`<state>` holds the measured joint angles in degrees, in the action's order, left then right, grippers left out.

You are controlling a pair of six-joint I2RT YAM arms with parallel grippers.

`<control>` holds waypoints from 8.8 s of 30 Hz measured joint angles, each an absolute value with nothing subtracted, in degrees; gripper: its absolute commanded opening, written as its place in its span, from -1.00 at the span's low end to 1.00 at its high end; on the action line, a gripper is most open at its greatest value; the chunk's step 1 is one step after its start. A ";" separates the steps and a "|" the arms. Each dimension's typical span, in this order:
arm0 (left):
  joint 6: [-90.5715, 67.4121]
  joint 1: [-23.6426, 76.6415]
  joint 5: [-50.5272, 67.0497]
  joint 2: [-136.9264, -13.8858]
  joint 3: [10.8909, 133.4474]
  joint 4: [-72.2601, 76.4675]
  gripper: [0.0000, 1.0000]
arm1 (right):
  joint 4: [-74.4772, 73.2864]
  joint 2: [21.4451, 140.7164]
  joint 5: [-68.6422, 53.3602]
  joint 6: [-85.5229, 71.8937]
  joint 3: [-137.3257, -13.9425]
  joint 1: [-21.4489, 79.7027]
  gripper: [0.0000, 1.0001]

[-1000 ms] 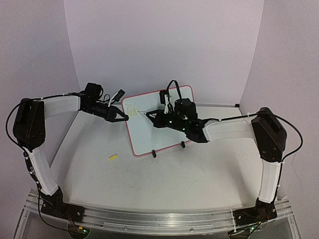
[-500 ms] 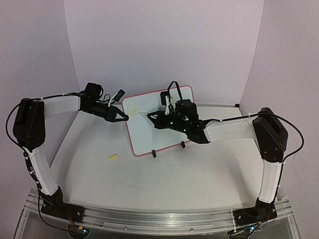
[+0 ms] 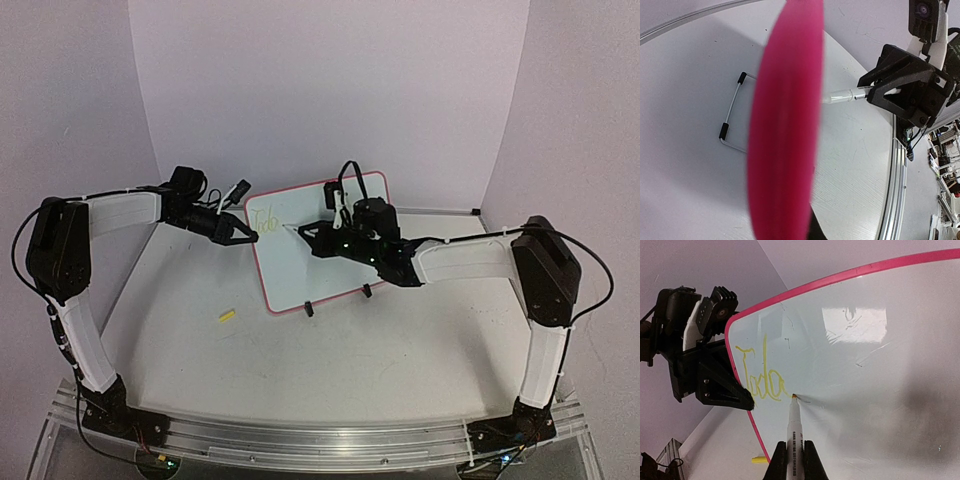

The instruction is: Write a sentence on the whiteboard

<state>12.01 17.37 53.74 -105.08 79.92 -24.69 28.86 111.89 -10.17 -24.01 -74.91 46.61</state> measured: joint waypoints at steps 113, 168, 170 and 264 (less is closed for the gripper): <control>12.18 17.58 53.04 -105.08 80.55 -26.08 -1.00 | 29.53 111.48 -10.05 -24.46 -73.65 46.04 -1.00; 12.27 17.69 52.93 -105.08 80.58 -26.12 -1.00 | 24.97 110.49 -7.46 -22.52 -77.78 46.52 -1.00; 12.29 17.69 52.95 -105.08 80.58 -26.11 -1.00 | 24.93 110.60 -7.30 -22.52 -78.07 46.50 -1.00; 13.28 17.96 52.75 -105.08 81.01 -27.09 -1.00 | 30.35 107.96 -8.54 -25.58 -72.65 44.27 -1.00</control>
